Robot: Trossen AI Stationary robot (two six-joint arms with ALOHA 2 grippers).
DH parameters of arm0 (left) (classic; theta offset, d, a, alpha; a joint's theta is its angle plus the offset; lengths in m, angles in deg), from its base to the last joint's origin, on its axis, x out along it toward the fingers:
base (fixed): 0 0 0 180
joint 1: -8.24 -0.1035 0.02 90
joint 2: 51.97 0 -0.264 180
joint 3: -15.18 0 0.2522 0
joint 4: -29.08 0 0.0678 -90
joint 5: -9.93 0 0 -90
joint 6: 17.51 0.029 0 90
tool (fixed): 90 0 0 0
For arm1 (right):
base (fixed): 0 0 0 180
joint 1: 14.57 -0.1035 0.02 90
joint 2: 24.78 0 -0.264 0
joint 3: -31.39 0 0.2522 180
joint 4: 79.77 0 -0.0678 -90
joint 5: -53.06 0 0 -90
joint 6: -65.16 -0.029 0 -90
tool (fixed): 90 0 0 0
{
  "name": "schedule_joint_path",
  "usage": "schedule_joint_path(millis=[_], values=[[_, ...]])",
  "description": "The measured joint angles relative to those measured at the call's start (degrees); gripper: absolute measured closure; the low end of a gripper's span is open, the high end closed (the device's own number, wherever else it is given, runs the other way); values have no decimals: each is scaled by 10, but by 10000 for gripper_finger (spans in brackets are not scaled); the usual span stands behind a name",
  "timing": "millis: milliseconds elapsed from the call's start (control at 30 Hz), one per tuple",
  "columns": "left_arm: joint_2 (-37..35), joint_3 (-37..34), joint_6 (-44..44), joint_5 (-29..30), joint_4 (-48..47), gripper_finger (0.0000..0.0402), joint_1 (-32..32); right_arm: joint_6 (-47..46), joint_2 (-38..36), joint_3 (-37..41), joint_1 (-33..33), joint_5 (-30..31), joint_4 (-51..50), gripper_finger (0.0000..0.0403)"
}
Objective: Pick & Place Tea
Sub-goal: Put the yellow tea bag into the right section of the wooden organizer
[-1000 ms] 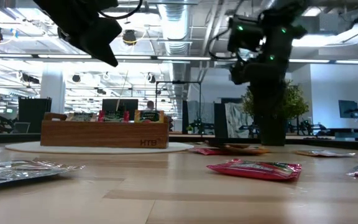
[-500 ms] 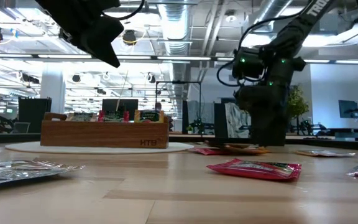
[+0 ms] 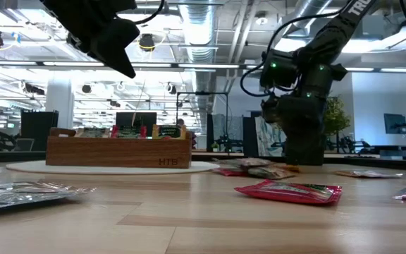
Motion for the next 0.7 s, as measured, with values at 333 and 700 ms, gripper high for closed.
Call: schedule_joint_path(millis=[333,700], values=[[5,0,18,7,78,397,0,-27,-110,3,-99,84,13,402],[128,0,232,-157,421,268,-31,-62,-142,2,-198,130,48,403]])
